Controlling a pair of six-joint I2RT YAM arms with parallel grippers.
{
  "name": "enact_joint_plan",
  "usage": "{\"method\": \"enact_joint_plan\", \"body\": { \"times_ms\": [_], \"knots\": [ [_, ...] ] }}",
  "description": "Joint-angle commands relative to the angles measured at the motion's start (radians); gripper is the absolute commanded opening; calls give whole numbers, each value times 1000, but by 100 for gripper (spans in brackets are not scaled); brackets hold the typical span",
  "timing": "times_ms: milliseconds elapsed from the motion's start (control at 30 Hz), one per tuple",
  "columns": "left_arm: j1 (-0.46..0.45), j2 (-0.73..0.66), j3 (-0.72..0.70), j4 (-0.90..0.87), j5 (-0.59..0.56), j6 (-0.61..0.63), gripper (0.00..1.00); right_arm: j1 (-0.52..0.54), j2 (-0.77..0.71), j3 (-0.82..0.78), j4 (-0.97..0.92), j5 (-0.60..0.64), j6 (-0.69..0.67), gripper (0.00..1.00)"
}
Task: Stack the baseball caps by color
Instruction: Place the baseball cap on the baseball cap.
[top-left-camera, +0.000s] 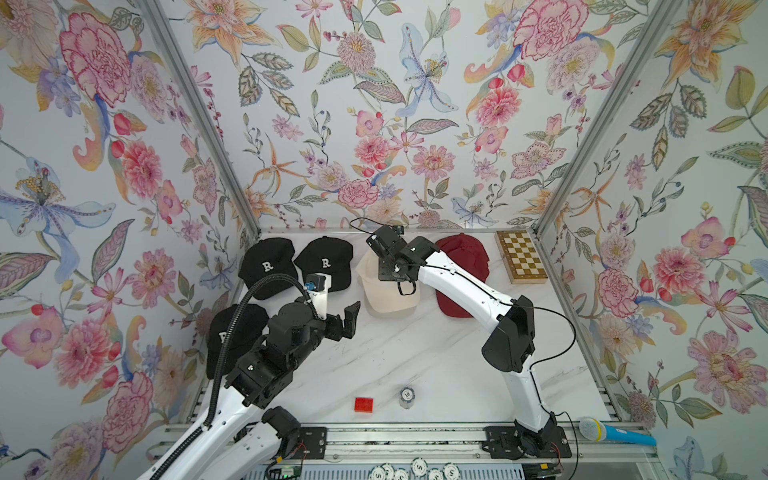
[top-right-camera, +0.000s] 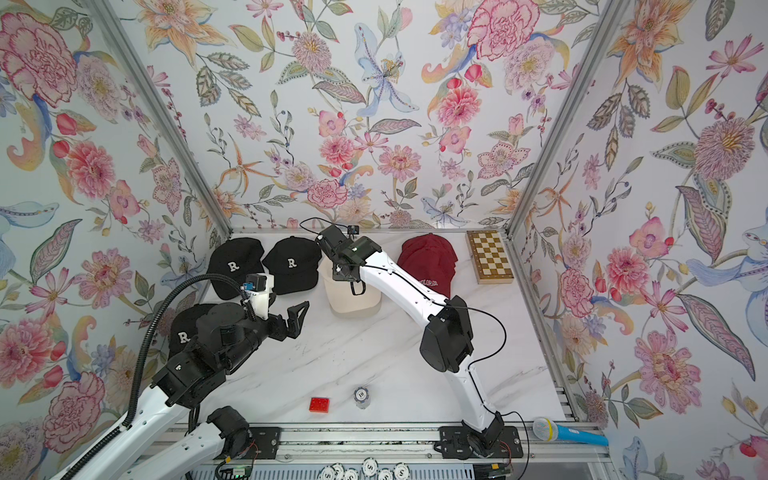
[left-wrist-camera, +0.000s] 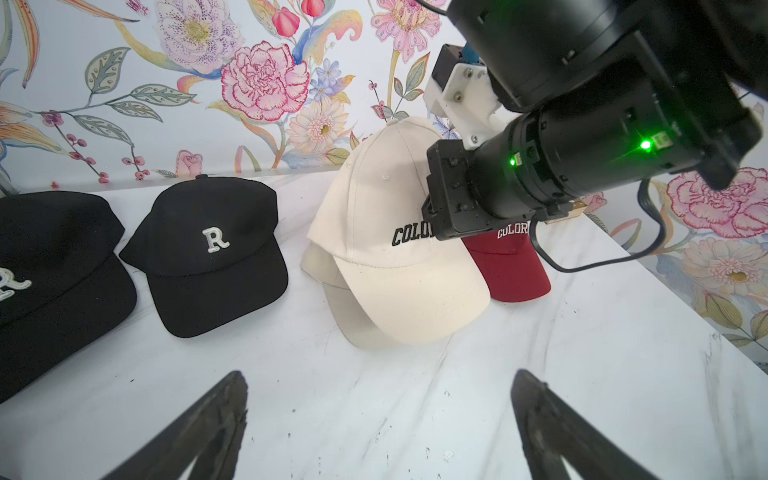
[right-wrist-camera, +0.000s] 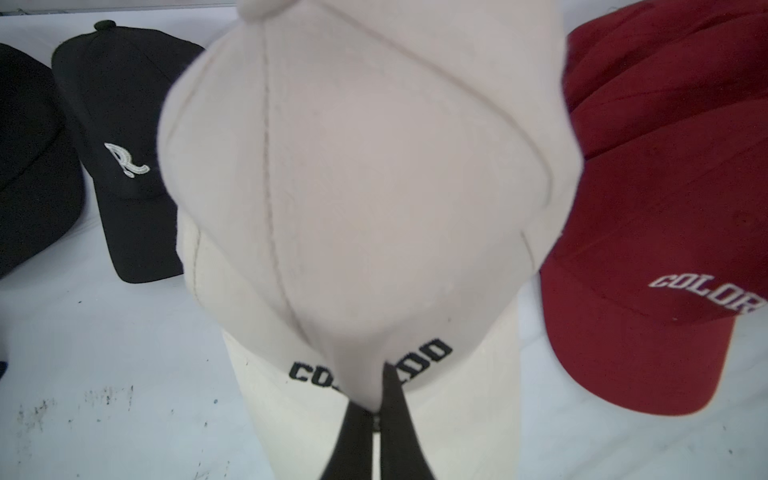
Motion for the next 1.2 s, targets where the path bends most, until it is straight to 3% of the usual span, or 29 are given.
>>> {"method": "enact_joint_plan", "body": {
  "times_ms": [0,467,1167],
  "knots": [
    [18,10,-6,-8,-9,25,100,-3,18,-10,3,46,61,0],
    [60,40,8,-6,39,63,100,-24,68,-69,46,-6,112,0],
    [116,68,9,17,83,77,100,-56,198,-14,59,-100,40,0]
  ]
}}
